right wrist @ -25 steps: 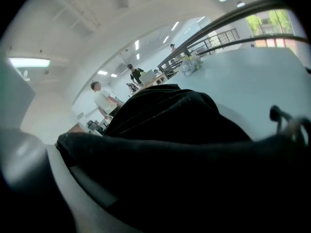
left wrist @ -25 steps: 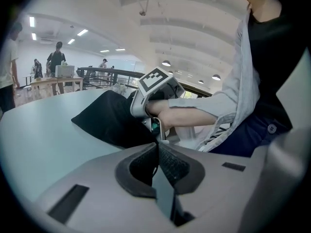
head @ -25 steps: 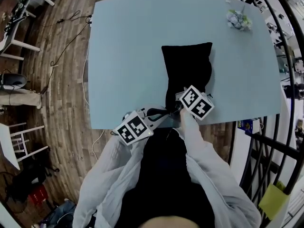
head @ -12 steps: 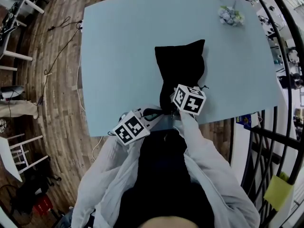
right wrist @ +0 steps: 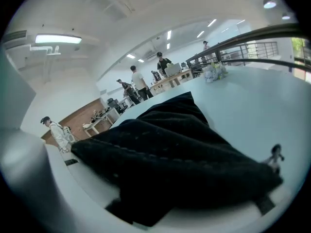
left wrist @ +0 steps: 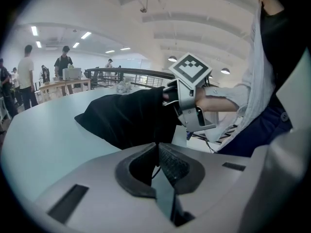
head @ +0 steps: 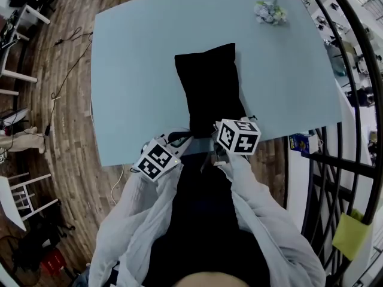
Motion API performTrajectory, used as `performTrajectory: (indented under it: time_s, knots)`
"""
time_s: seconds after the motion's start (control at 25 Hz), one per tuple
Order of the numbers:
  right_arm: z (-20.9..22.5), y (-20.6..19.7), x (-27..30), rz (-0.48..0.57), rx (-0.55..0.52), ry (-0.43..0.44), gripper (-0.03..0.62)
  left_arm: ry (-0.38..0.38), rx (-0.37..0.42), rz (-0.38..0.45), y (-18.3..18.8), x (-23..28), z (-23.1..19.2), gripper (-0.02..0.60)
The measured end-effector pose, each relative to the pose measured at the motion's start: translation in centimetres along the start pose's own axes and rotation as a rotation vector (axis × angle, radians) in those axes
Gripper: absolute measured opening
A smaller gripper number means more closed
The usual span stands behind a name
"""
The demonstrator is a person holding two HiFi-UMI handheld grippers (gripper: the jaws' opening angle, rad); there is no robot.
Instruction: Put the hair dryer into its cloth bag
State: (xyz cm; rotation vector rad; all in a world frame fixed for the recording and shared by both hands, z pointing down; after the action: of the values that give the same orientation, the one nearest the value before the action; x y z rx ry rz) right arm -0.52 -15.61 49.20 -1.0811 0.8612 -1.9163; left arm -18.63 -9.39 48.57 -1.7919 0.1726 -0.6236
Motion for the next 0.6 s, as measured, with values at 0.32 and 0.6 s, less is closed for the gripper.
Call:
performTrajectory:
  time_s: [0.32, 0.6]
  knots:
    - [2.4, -1.7, -5.1, -0.082, -0.075, 0.08, 0.262, 0.144, 0.044, -0.025, -0.4, 1.2, 1.1, 0.028]
    - [4.3, -1.8, -10.6, -0.138, -0.262, 0.166, 0.253, 0.227, 0.036, -0.02, -0.5, 1.3, 1.6, 0.028]
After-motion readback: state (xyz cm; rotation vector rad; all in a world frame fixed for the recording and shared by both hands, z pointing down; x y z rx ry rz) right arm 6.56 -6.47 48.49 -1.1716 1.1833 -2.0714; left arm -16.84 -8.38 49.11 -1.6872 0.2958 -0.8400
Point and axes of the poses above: the fingertips, and each gripper's own axes: x forward along the fingers, z to its right, y out of its top, the point moved 9 cm from there along -x, backward along the fingers, and after that the axes turned 14 degrees about z, right-handed, at the moved point
